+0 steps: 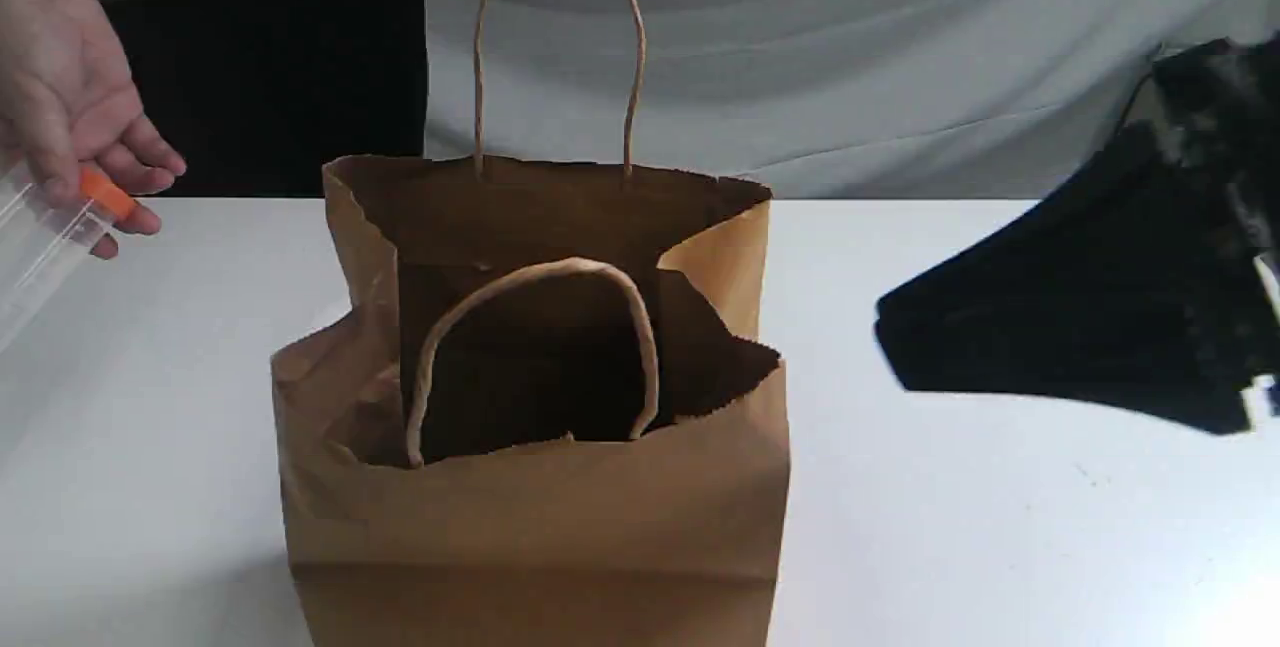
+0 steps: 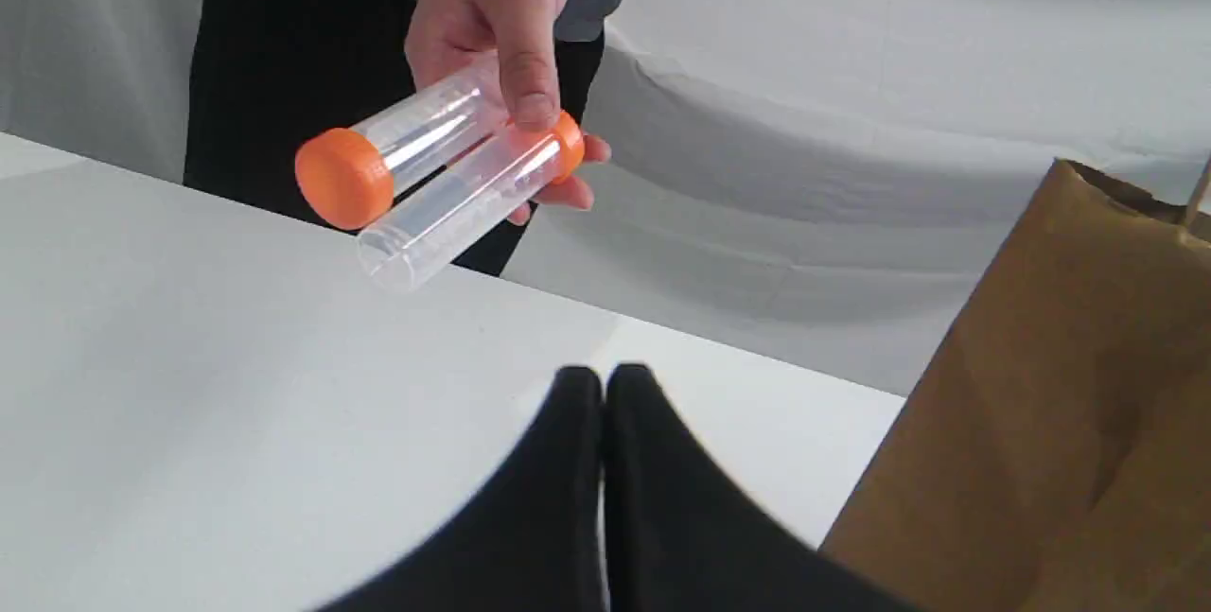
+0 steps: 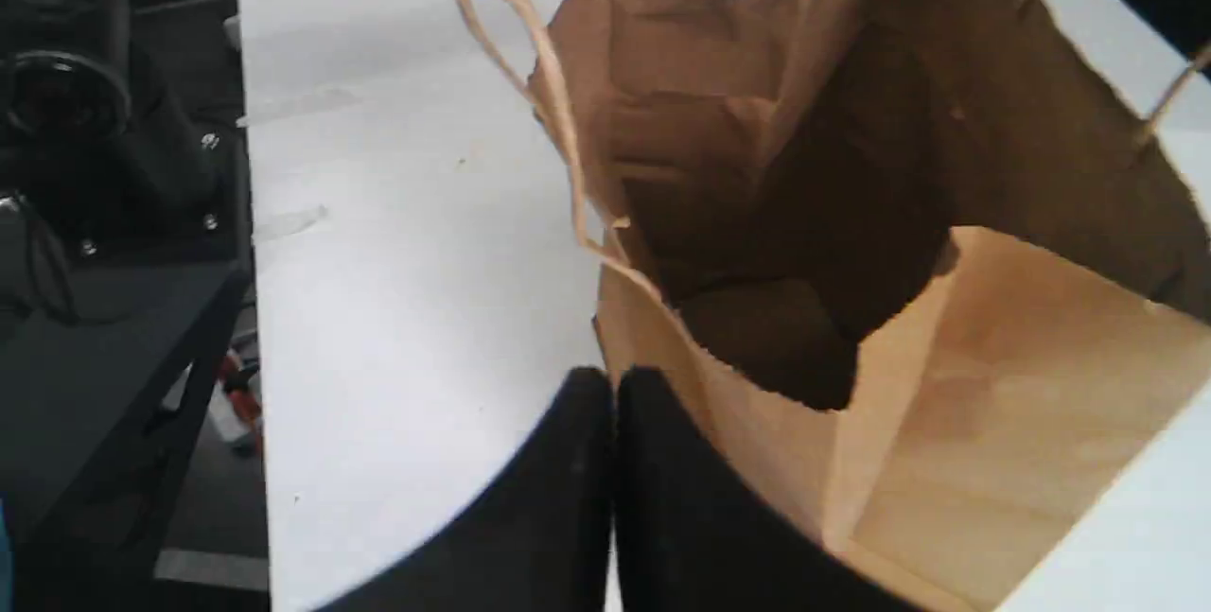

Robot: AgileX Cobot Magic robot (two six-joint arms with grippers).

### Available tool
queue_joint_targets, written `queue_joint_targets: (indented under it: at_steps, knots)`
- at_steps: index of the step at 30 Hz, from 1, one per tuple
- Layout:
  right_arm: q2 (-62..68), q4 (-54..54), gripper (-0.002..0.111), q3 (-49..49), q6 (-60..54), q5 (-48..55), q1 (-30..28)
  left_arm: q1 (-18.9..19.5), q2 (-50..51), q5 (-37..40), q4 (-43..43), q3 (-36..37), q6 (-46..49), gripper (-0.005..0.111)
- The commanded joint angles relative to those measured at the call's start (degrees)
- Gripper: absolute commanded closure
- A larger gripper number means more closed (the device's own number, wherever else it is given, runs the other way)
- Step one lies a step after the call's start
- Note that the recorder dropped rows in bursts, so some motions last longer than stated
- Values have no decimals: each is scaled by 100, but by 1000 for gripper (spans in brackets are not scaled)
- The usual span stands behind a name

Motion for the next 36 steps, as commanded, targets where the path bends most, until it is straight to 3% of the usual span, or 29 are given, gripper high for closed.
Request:
queue_joint_targets:
  at_steps: [1,6,14,21,25,29,36]
  knots:
    - [121,-13,87,-30,-21,-573,371,-32,-27,-76,1,23,-6,107]
    - [227,29,55,-30,135,-1441,811,-32,-27,-76,1,23,-6,107]
    - [717,32,53,-30,258,-1812,1411,-32,-27,-76,1,23,-6,107]
    - [849,184,54,-30,324,-2026,1458,-32,-27,-76,1,23,-6,107]
    - [849,184,70,-30,322,-1956,1458,-32,-27,-76,1,23,-6,107]
    - [849,161,106,-30,322,-1716,1458,-32,-27,-76,1,23,-6,107]
    - [849,160,108,-30,322,-1627,1458,-32,-27,-75,-26,23,-47,107]
